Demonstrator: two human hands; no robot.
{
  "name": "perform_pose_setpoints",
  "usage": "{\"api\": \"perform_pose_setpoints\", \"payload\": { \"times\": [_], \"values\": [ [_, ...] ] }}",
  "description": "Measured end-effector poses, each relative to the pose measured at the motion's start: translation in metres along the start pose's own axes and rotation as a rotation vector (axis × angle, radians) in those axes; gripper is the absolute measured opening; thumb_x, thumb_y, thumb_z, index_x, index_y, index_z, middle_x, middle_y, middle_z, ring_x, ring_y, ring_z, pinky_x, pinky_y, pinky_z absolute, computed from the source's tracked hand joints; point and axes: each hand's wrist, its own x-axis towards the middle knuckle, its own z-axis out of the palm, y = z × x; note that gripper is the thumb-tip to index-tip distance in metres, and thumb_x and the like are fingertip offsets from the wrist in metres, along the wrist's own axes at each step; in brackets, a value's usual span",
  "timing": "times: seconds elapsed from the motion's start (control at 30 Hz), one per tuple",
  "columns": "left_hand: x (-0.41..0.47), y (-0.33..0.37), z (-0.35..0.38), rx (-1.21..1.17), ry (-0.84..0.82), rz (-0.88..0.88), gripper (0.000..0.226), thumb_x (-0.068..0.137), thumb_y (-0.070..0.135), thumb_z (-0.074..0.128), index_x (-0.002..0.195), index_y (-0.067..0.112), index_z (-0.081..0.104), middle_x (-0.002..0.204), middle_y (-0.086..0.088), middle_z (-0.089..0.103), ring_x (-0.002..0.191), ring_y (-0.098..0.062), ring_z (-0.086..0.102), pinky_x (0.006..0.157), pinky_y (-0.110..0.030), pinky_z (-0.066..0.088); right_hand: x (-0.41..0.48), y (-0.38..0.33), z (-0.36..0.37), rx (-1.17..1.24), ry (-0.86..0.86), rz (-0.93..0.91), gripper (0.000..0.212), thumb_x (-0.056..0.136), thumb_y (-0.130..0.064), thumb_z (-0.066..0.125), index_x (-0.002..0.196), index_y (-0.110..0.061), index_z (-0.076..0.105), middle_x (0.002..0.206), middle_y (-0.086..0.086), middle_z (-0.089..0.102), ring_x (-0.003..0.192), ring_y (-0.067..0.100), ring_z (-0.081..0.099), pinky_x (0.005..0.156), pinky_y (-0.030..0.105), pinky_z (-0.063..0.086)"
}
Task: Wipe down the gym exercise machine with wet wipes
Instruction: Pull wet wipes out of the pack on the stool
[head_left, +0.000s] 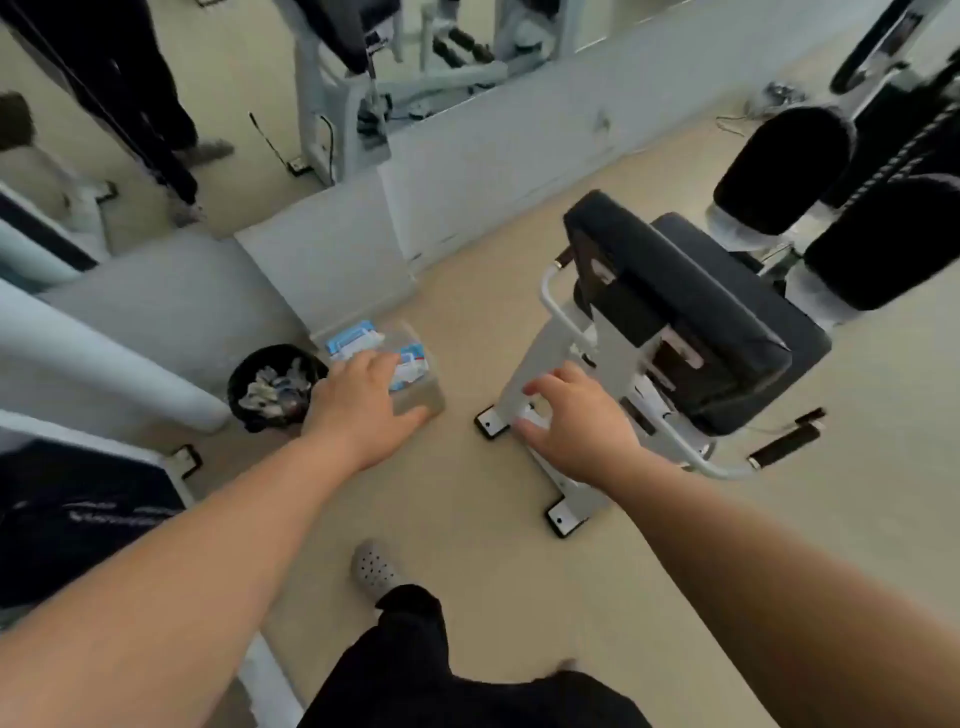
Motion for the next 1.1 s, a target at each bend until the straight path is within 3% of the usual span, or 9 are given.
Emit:
{"api": "perform_pose_setpoints", "payload": {
  "times": [0.07, 0.27, 0.57, 0.73, 0.97, 1.1],
  "values": [
    [0.02, -0.039, 0.0, -0.018, -0.043, -0.047, 0.09, 0.075, 0.076, 0.051, 0.145, 0.019, 0.047, 0.145, -0.01, 0.049, 0.133, -0.034, 0.046, 0.111, -0.047, 0.04, 0.037, -0.025, 0.017, 0.003, -0.043, 0.037, 0.051, 0.095, -0.054, 0.061, 0.138, -0.028, 0.055, 0.138, -0.002, 0.048, 0.122, 0.024, 0.053, 0.095, 0.038, 0.05],
    [0.094, -0.135, 0.021, -0.023, -0.159, -0.093, 0.082, 0.082, 0.062, 0.067, 0.149, 0.024, 0.04, 0.146, -0.009, 0.046, 0.129, -0.036, 0.046, 0.108, -0.045, 0.041, 0.148, -0.081, 0.065, 0.011, -0.147, 0.13, 0.053, 0.095, -0.052, 0.064, 0.141, -0.027, 0.055, 0.144, -0.002, 0.045, 0.132, 0.021, 0.047, 0.104, 0.038, 0.046],
    [0.16, -0.192, 0.117, -0.161, -0.269, -0.313, 0.08, 0.087, 0.062, 0.062, 0.153, 0.025, 0.034, 0.153, -0.003, 0.038, 0.138, -0.03, 0.038, 0.111, -0.041, 0.037, 0.299, -0.069, 0.164, -0.028, -0.332, 0.063, 0.055, 0.092, -0.053, 0.065, 0.14, -0.027, 0.055, 0.142, -0.001, 0.045, 0.123, 0.022, 0.057, 0.099, 0.035, 0.047],
    [0.196, -0.202, 0.202, -0.351, -0.235, -0.439, 0.079, 0.086, 0.058, 0.067, 0.151, 0.023, 0.038, 0.15, -0.006, 0.04, 0.137, -0.03, 0.038, 0.113, -0.042, 0.036, 0.38, -0.042, 0.235, -0.075, -0.405, -0.013, 0.058, 0.092, -0.05, 0.066, 0.144, -0.028, 0.052, 0.142, 0.001, 0.046, 0.128, 0.024, 0.052, 0.103, 0.035, 0.043],
    [0.259, -0.219, 0.333, -0.542, -0.118, -0.486, 0.075, 0.085, 0.05, 0.072, 0.148, 0.022, 0.043, 0.149, -0.009, 0.043, 0.136, -0.03, 0.042, 0.114, -0.038, 0.035, 0.461, 0.008, 0.352, -0.05, -0.37, -0.102, 0.058, 0.094, -0.049, 0.066, 0.146, -0.026, 0.052, 0.148, -0.002, 0.048, 0.136, 0.024, 0.046, 0.108, 0.033, 0.038],
    [0.301, -0.228, 0.402, -0.615, -0.024, -0.462, 0.066, 0.084, 0.044, 0.075, 0.143, 0.024, 0.052, 0.137, -0.009, 0.054, 0.116, -0.031, 0.057, 0.103, -0.036, 0.045, 0.499, 0.032, 0.42, -0.076, -0.351, -0.174, 0.057, 0.097, -0.047, 0.064, 0.149, -0.025, 0.051, 0.153, -0.003, 0.047, 0.139, 0.024, 0.042, 0.112, 0.033, 0.035]
  ]
}}
